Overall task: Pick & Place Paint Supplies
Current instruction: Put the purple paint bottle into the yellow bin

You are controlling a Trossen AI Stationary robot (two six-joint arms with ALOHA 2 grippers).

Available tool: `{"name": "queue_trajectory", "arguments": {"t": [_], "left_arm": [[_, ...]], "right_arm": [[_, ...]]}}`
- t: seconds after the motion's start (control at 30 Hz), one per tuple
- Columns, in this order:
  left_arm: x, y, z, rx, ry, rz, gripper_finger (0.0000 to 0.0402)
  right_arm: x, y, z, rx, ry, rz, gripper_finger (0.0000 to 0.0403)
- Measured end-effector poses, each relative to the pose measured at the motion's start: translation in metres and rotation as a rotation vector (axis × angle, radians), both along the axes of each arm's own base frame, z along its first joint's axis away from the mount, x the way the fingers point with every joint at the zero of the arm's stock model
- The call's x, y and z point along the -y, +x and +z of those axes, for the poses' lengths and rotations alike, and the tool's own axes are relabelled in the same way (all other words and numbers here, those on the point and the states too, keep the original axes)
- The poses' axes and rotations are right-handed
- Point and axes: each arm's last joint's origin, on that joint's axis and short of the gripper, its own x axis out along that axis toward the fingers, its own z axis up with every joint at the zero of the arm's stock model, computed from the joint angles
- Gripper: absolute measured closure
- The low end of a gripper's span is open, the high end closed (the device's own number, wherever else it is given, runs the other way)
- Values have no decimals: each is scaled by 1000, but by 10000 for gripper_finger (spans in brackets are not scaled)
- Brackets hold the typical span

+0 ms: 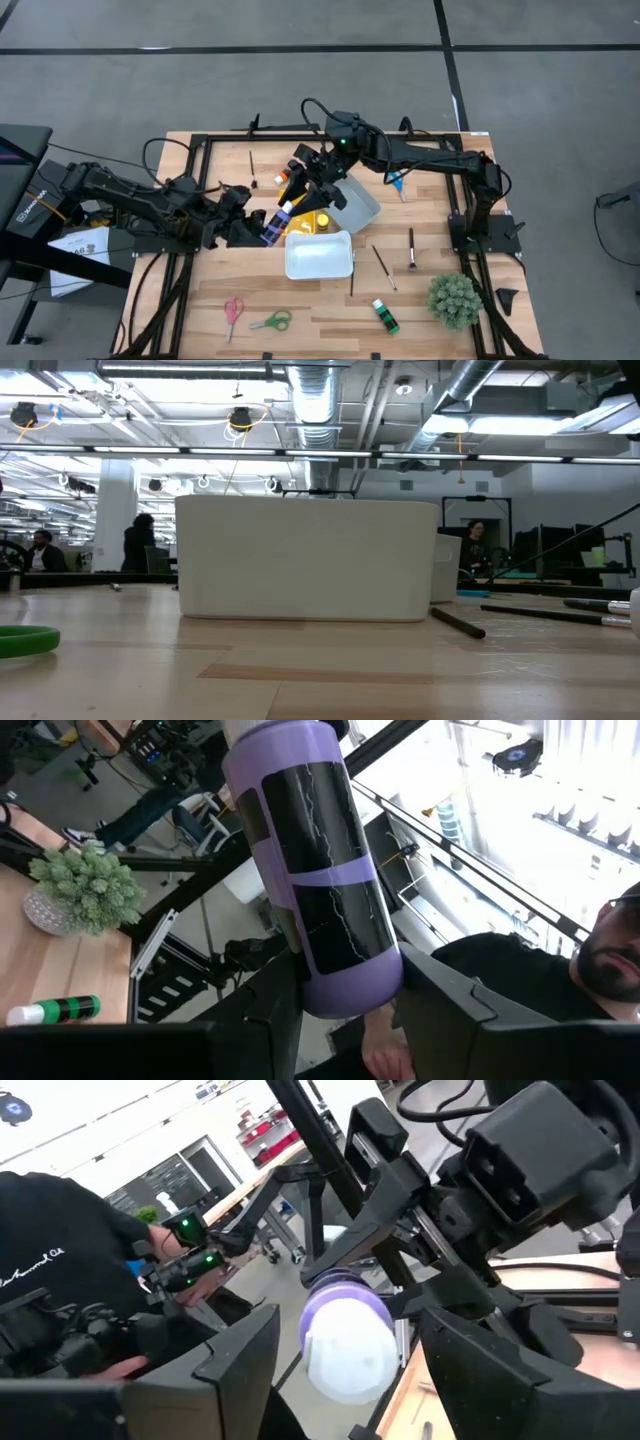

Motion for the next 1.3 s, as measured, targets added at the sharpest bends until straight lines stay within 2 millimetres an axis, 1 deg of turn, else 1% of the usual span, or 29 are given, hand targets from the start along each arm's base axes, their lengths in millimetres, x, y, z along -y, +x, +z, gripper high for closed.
{"name": "queue_trajectory", "arguments": {"t": [0.1, 0.2, 0.3, 0.47, 0.5, 0.63, 0.73, 0.9, 1.03, 1.1, 1.2, 1.3], "left_arm": [[0, 0, 0, 0, 0, 0, 270], [0, 0, 0, 0, 0, 0, 270], [0, 0, 0, 0, 0, -1, 270], [0, 0, 0, 0, 1, 0, 270], [0, 0, 0, -1, 1, 0, 270], [0, 0, 0, 0, 1, 0, 266], [0, 0, 0, -1, 3, -8, 252], [6, -2, -1, -16, -6, -117, 225], [13, -5, -3, -65, -22, -214, 215], [17, -6, -5, -86, -18, -240, 215], [20, -6, -9, -124, -10, -255, 220], [22, -7, -8, -116, -11, -265, 228]], "right_arm": [[-1, 0, 0, -3, 1, 2, 178], [-3, 0, 0, -4, 1, 6, 200], [-3, 0, -1, -6, 1, 6, 229], [-3, 0, -1, -7, 1, 5, 290], [-2, 0, -1, -8, 1, 5, 295], [-2, 0, -1, -8, 1, 5, 295], [-2, 0, -1, -8, 1, 0, 295], [5, -2, 0, -14, 3, -15, 295], [16, -7, 2, -28, 2, -42, 295], [22, -13, 1, -71, -11, -59, 295], [23, -22, 3, -102, -50, -73, 295], [26, -32, 1, -155, -99, -115, 295]]}}
